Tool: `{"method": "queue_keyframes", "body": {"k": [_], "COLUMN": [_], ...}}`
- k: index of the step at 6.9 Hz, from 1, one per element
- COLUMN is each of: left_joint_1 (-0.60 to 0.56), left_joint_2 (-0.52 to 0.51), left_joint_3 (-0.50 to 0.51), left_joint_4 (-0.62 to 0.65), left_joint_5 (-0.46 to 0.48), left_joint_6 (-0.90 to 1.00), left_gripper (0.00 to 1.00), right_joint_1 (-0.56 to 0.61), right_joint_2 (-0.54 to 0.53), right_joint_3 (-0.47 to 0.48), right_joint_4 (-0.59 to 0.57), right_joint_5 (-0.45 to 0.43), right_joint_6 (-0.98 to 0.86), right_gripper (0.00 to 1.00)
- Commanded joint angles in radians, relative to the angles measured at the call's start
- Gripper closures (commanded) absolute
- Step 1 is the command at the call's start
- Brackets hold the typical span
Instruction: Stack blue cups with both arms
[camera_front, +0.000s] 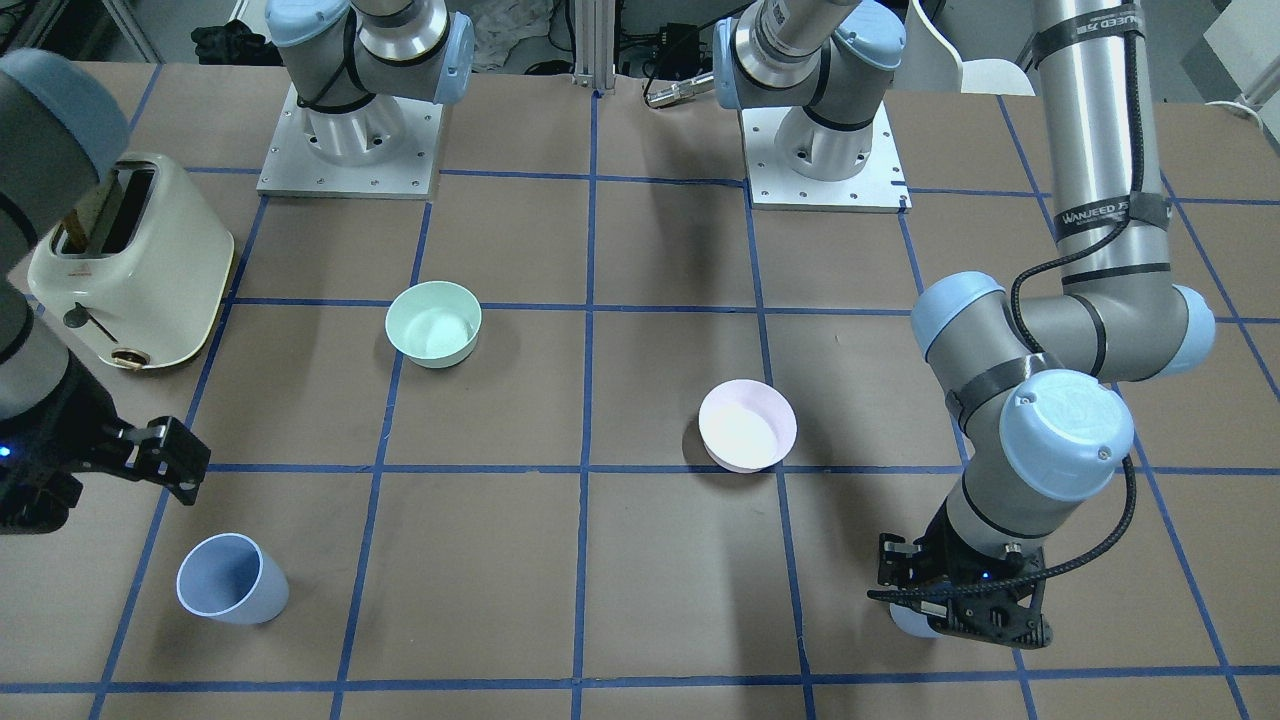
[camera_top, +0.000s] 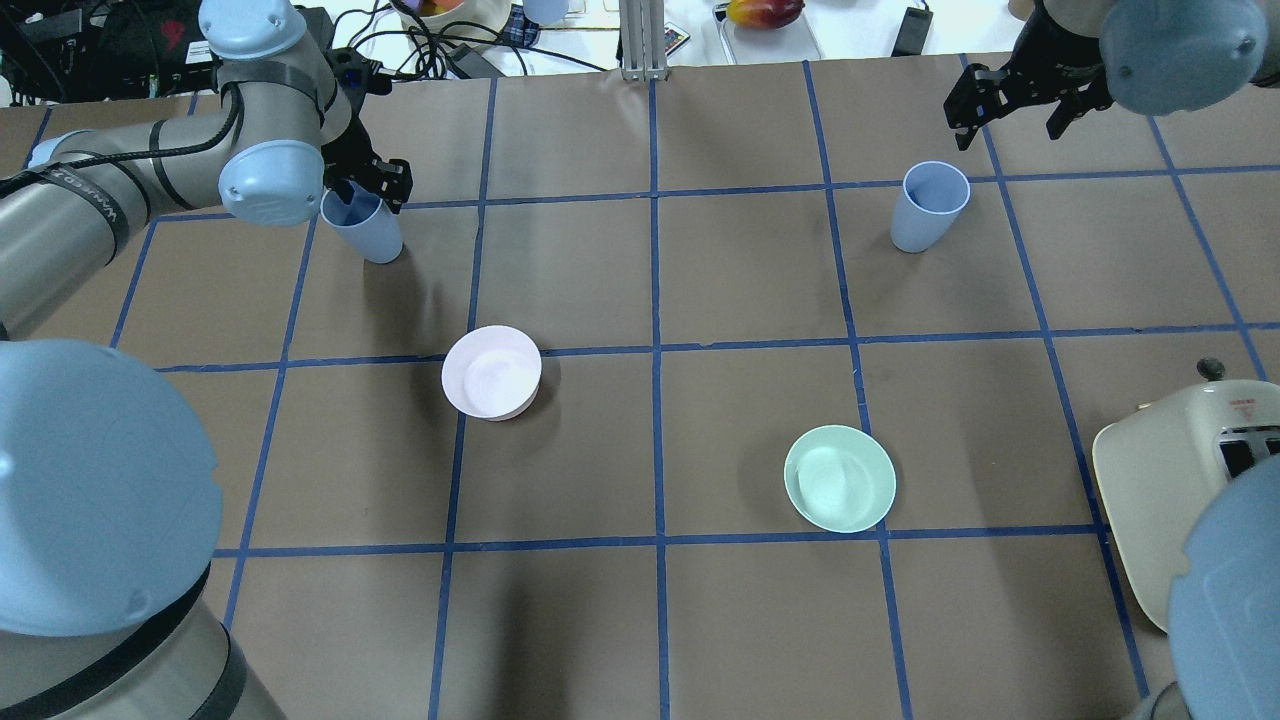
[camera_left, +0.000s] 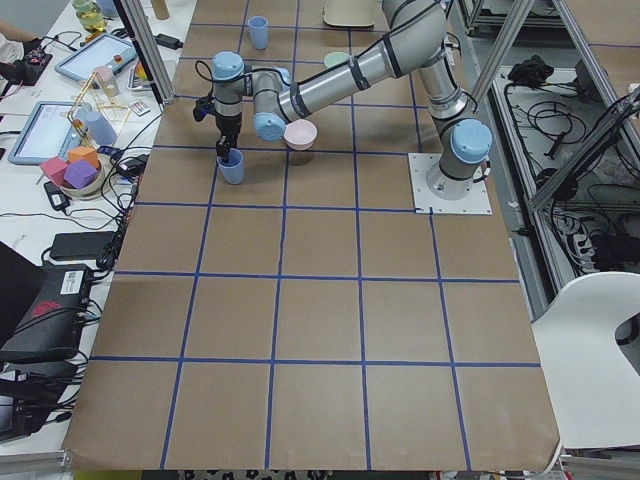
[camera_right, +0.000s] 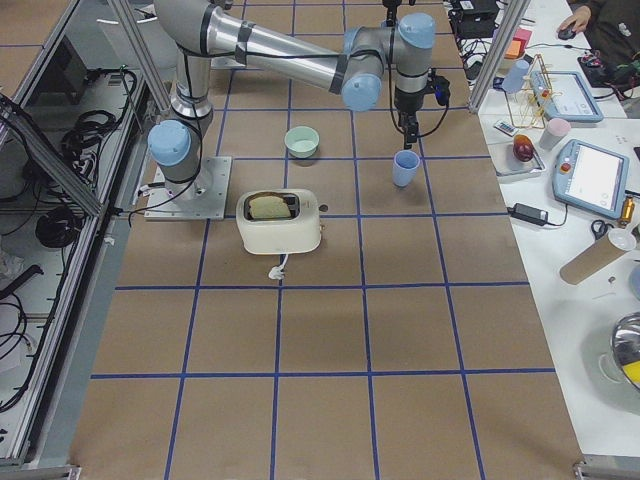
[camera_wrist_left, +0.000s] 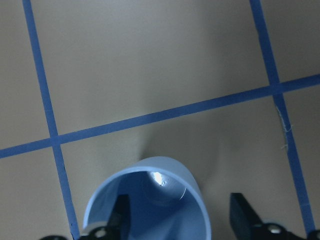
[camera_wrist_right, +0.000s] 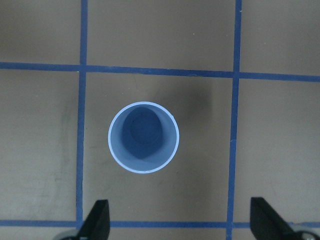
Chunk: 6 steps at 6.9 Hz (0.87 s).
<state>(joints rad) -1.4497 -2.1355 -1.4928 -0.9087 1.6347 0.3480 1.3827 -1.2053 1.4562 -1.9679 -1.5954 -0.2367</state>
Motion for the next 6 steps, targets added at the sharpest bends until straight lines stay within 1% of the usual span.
{"method": "queue_keyframes", "body": {"k": [1,2,3,4,5,6], "left_joint_1": [-0.001,-0.008,-0.052,-0.146,-0.249,-0.327], "left_joint_2": [-0.006,-0.004,0.021,0.047,0.033,0.026], "left_joint_3": [0.002,0.012,0.014,0.034,0.064,0.080], "left_joint_4": [0.001,0.001,-0.004,-0.010,-0.010,-0.007], "left_joint_5": [0.001,-0.001,-0.003,-0.019,-0.013,-0.036], "left_joint_6": [0.000,-0.003,-0.029,-0.149,-0.338,-0.491], "left_gripper": [1.00,1.00,1.00,1.00,1.00,1.00], "right_joint_1": [-0.004,-0.004,-0.004,-0.004,-0.004,-0.004], "right_joint_2": [0.078,0.123,0.160,0.176,0.203,0.213], "right_joint_3": [0.000,-0.005,-0.025,-0.034,-0.040,-0.049], "right_joint_4": [-0.083,-0.089,-0.100,-0.100,-0.100,-0.100], "right_joint_5": [-0.001,-0.002,-0.002,-0.005,-0.008,-0.030], "right_joint_6": [-0.006,-0.007,-0.007,-0.004,-0.003,-0.003], "right_gripper": [0.00,0.00,0.00,0.00,0.00,0.00]}}
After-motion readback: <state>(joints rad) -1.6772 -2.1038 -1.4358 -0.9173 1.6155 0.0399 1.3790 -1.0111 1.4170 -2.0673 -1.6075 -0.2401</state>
